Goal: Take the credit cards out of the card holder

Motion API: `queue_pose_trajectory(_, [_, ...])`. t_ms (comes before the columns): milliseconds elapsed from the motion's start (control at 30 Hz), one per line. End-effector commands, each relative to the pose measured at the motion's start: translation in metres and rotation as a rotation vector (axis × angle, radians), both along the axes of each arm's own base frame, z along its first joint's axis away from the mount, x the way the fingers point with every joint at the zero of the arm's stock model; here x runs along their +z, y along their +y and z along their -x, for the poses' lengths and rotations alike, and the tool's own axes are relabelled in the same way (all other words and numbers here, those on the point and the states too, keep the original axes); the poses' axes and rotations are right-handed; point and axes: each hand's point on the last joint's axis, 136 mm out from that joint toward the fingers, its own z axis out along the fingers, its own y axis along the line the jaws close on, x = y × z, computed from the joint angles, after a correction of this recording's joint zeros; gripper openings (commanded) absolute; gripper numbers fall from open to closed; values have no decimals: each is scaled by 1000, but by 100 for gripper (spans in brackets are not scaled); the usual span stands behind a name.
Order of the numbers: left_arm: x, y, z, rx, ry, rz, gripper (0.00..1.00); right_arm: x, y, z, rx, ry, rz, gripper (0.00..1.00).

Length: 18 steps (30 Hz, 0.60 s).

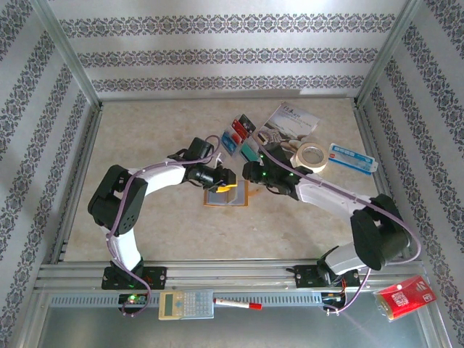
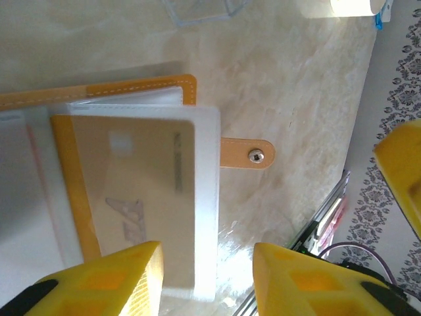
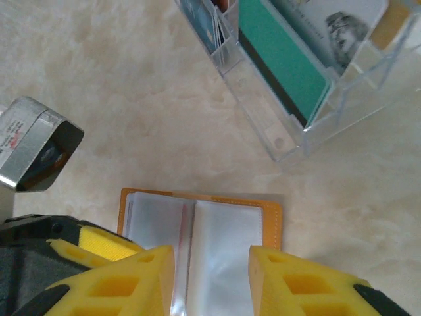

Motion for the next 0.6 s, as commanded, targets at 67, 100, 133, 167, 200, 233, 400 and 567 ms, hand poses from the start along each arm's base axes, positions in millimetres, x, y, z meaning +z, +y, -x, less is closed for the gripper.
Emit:
queue_pose_trajectory(67, [14, -7, -24, 90, -88, 21, 47, 7, -19, 10, -33, -47, 5, 38])
queue_pose_trajectory(100, [18, -6, -27, 107, -108, 23, 48, 8, -20, 13, -30, -46, -2, 39])
queue_pose_trajectory(133, [23, -3, -30, 120, -131, 15, 50, 8, -21, 16, -31, -44, -9, 39])
queue_pose_trajectory(167, [26, 1, -33, 136, -151, -3, 51, 8, -21, 18, -29, -44, -15, 40])
queue_pose_trajectory(200, [28, 4, -34, 149, -168, -22, 52, 8, -20, 21, -25, -42, -17, 40])
queue_pose_trajectory(233, [30, 7, -35, 158, -185, -37, 53, 7, -19, 23, -20, -41, -16, 41])
queue_pose_trajectory(400, [27, 25, -37, 195, -209, -102, 57, 3, -2, 27, 33, -33, 10, 44])
queue_pose_trajectory(567, [18, 45, -37, 228, -214, -146, 61, -6, 30, 28, 104, -9, 43, 44])
